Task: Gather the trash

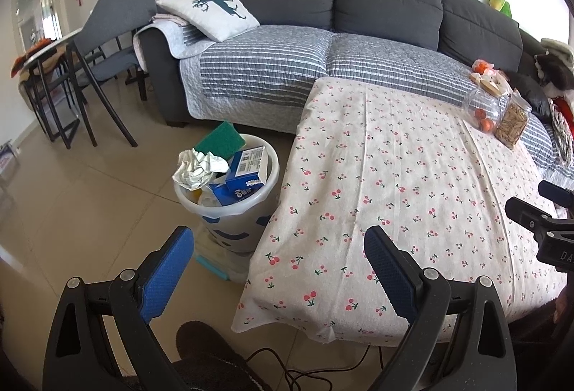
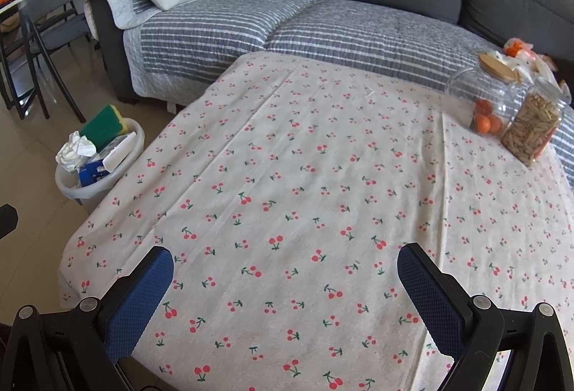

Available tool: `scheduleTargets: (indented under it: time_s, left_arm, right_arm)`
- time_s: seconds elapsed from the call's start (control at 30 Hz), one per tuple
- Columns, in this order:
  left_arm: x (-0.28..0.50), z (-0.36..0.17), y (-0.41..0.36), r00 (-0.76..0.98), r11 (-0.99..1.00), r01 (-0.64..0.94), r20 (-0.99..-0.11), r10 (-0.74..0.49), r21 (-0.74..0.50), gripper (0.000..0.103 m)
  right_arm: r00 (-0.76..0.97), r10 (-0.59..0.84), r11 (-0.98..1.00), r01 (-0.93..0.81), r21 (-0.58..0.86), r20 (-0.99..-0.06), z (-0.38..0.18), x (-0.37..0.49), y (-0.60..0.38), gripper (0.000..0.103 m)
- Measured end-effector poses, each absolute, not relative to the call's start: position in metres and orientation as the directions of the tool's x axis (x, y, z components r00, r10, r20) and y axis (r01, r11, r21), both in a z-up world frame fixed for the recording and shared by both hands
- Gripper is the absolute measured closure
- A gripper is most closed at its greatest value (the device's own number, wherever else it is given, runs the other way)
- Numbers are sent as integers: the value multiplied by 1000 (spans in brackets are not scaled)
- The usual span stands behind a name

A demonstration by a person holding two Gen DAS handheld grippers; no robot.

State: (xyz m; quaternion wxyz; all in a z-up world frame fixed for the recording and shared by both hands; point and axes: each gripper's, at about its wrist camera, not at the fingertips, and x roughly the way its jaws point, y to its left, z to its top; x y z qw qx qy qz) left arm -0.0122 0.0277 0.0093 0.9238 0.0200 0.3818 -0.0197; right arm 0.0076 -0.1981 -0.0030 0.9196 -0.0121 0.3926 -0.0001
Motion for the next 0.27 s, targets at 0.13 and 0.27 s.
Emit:
scheduleTargets:
  time_s: [0.13,0.27]
  left_arm:
    - [-13,9,26,707,998,58,-707,-27,19,6]
    - [-15,10,26,707,997,77,-706,-49,8,6]
  right_arm:
    - [694,-10,1000,2,-12,-720,-1,6,-203,1]
    - [694,-19,1000,12,-15,-720,-2,7,-206,1]
